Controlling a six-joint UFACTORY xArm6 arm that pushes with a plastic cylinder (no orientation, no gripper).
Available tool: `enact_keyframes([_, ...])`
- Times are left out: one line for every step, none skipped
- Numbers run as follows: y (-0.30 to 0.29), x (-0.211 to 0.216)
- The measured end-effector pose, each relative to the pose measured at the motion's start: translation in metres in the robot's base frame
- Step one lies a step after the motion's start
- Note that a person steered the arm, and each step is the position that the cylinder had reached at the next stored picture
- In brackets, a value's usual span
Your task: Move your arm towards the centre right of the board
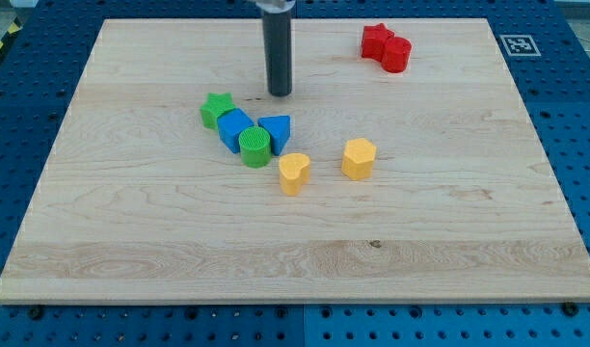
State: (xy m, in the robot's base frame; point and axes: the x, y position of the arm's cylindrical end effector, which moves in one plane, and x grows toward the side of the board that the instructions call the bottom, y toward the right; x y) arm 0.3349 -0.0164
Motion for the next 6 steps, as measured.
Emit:
enact_keyframes([0.031, -0.012])
enact_keyframes([0.071, -0.010])
enact_keyframes([0.117, -0.003])
enact_keyframes([0.163, 0.004])
enact_keyframes([0.199, 0.029])
enact_keyframes([0.206, 0.079])
